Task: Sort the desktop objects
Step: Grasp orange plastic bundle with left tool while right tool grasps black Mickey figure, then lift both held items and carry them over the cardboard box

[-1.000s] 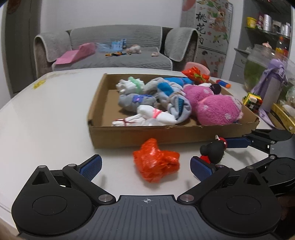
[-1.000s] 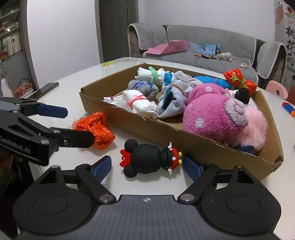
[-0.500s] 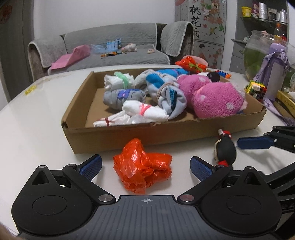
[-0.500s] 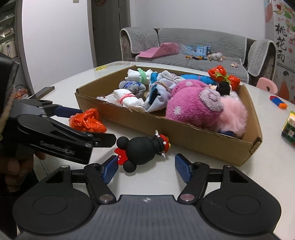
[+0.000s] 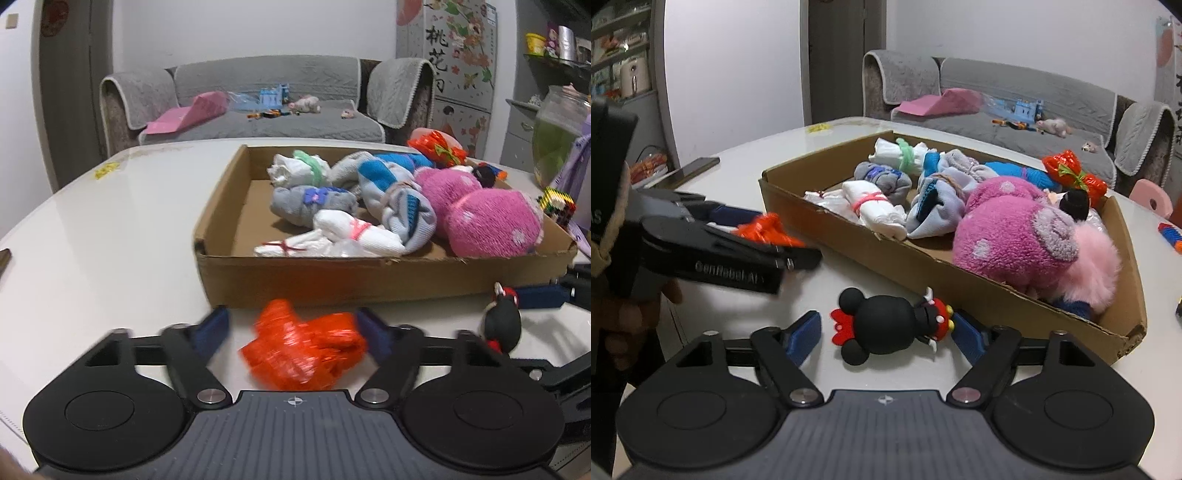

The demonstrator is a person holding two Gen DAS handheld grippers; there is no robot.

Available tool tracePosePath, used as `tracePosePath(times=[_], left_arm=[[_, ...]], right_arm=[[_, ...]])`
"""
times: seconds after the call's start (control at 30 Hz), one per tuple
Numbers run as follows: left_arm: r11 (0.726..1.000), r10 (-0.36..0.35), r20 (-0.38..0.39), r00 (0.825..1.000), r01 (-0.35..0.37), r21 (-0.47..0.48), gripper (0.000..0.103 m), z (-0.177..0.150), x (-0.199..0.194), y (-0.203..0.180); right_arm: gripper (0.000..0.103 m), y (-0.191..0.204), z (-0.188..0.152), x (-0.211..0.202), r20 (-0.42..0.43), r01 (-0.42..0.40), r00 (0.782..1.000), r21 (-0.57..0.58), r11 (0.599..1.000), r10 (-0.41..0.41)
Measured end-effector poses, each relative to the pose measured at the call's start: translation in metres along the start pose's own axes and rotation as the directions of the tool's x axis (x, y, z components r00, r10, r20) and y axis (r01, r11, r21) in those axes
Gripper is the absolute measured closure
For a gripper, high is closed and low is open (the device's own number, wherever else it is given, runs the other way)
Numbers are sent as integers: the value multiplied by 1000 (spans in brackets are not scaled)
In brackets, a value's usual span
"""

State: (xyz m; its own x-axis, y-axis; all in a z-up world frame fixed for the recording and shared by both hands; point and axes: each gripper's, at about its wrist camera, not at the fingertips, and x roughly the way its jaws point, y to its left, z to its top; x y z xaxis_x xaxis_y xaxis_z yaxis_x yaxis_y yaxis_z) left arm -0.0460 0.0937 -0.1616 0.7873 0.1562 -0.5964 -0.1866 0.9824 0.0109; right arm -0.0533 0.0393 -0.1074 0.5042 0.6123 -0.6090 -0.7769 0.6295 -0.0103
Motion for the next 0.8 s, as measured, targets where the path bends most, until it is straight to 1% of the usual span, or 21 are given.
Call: tracePosePath(times=[0.07,0.3,0.47,0.67,0.8], left_arm=[[1000,2,0,1000,-2,-6,39,0,-2,4],[1000,10,21,1000,-9,-26,43,-6,-10,14],[1000,-2,22,1000,2,-23,44,-8,-17,17],[1000,-7,40,999,7,-1,44,-5,-29,19],[1000,-24,58,998,24,5,44,1,-42,21]], right_arm=[[39,-3,-1,0,-1,-9,1000,23,1000,9],[39,-4,-6,-9,10,5,1000,45,999,-5],[39,-9,-10,-19,33,7,999,90,996,-10],[40,-15,-13,-26,49,4,999,134,991,-10],[40,-18,-15,-33,67,-3,998,155,988,-8]])
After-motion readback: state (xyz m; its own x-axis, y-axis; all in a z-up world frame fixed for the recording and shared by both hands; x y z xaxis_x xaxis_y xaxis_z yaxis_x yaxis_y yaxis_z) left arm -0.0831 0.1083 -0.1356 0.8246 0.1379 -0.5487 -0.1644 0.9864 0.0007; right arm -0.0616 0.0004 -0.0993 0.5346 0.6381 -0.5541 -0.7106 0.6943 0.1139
